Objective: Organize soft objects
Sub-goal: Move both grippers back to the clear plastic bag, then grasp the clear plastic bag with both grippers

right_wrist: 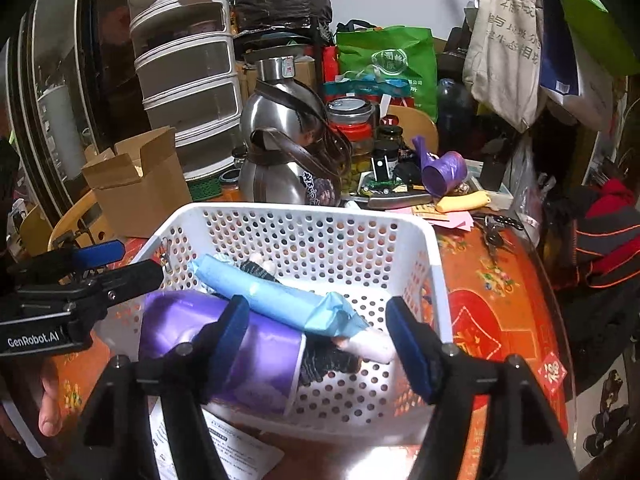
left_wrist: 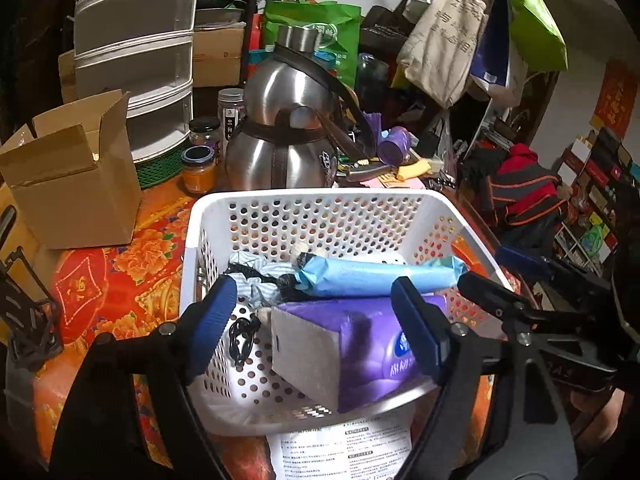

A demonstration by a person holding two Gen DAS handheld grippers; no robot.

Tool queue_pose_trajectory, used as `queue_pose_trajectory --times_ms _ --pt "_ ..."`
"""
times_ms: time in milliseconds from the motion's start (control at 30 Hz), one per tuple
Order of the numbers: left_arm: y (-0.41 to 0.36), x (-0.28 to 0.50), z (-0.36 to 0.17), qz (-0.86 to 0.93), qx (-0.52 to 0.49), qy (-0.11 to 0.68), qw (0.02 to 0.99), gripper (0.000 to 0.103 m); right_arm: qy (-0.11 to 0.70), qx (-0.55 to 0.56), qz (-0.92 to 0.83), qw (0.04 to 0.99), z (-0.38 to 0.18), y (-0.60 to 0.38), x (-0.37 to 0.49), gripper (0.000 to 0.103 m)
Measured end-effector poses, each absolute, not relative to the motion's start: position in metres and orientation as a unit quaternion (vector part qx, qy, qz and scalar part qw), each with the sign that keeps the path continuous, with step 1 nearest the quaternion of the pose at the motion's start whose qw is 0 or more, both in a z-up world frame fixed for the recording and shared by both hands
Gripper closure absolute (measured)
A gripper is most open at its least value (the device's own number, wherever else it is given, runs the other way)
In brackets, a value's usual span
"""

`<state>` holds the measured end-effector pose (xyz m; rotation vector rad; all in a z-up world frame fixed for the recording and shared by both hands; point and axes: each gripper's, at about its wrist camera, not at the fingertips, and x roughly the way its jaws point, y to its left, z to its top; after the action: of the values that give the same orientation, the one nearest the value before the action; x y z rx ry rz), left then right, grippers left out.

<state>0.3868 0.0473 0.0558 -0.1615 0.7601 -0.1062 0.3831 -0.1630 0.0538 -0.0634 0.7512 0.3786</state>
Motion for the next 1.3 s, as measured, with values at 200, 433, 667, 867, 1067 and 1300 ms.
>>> queue_pose_trajectory --times_ms 200,433,667,867,1067,1300 --pt "0.046 0.369 0.056 -0.064 -0.089 0.365 0.924 0.024 0.363 -0.026 0.185 0.913 0.055 -0.17 0.366 0.03" --pt "0.032 0.336 0.054 -0.052 -0.054 0.374 0.924 0.024 0.346 -0.025 0.176 0.921 0.056 -0.178 0.328 0.029" --pt "0.043 0.25 0.027 -0.039 -0.055 0.383 0.921 0.024 0.373 -0.016 0.19 0.908 0.008 -0.204 0.259 0.028" --pt "0.072 0.189 -0.039 -0.03 -0.105 0.432 0.895 0.024 0.419 0.009 0.221 0.88 -0.05 -0.225 0.215 0.028" --pt "0.076 0.166 -0.084 -0.018 -0.106 0.461 0.881 0.024 0.433 0.022 0.234 0.87 -0.075 -0.229 0.212 0.028" --pt "0.063 0.165 -0.094 -0.028 -0.079 0.459 0.885 0.024 0.44 0.006 0.233 0.867 -0.083 -0.217 0.224 0.035"
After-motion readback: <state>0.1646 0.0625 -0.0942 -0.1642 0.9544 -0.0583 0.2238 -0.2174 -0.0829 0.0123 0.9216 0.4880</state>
